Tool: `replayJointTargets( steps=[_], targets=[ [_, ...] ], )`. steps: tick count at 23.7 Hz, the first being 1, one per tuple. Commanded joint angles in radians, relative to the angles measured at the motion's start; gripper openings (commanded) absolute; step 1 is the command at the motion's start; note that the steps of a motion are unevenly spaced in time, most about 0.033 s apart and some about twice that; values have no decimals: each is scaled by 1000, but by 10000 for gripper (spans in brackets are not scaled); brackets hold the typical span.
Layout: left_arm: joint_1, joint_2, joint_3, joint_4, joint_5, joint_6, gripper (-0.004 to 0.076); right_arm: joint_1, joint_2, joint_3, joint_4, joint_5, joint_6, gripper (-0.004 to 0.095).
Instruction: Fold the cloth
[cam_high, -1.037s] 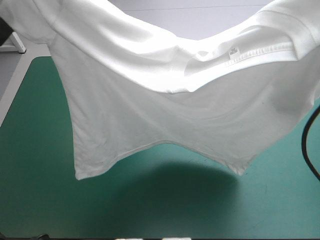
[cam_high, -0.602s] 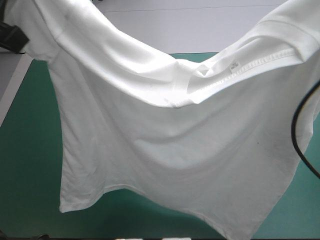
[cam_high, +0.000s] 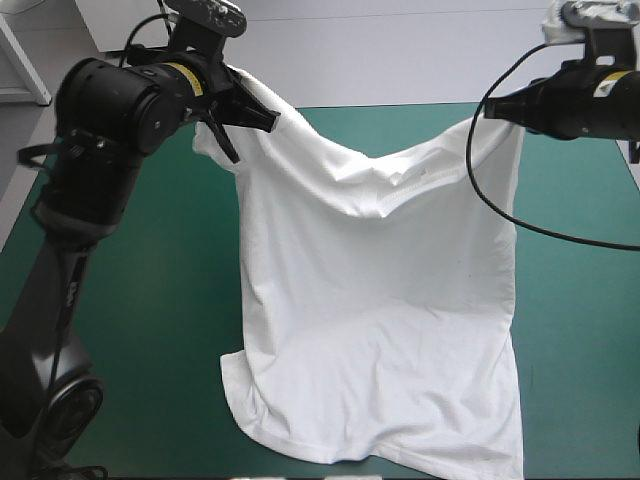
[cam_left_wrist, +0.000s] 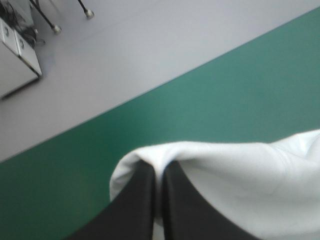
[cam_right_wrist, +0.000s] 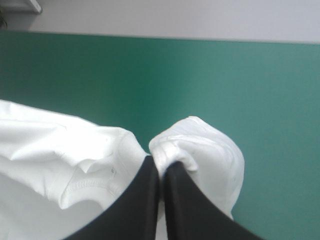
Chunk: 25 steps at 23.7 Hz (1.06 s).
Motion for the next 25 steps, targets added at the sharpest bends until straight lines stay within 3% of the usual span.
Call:
replayJointTargets(
  steps=[1, 7, 12, 19, 22, 25],
  targets=[
    [93, 28, -5, -93, -18, -17, -22, -9, 13, 54, -1, -51, -9, -14],
    [219, 251, -7, -176, -165, 20, -22, -9, 253, 56, -38, -190, -9, -15],
    [257, 419, -23, -179, -306, -9, -22, -9, 437, -7, -153, -340, -5, -15],
    [284, 543, -71, -154, -380, -15, -21, -9, 651, -223, -212, -275, -4, -4],
    [284, 548, -71, -132, -459, -17, 18, -9, 684, -268, -198, -250, -10, 111],
    [284, 548, -79, -149, -480, -22, 132, -11, 688, -275, -196, -237, -15, 310]
  ],
)
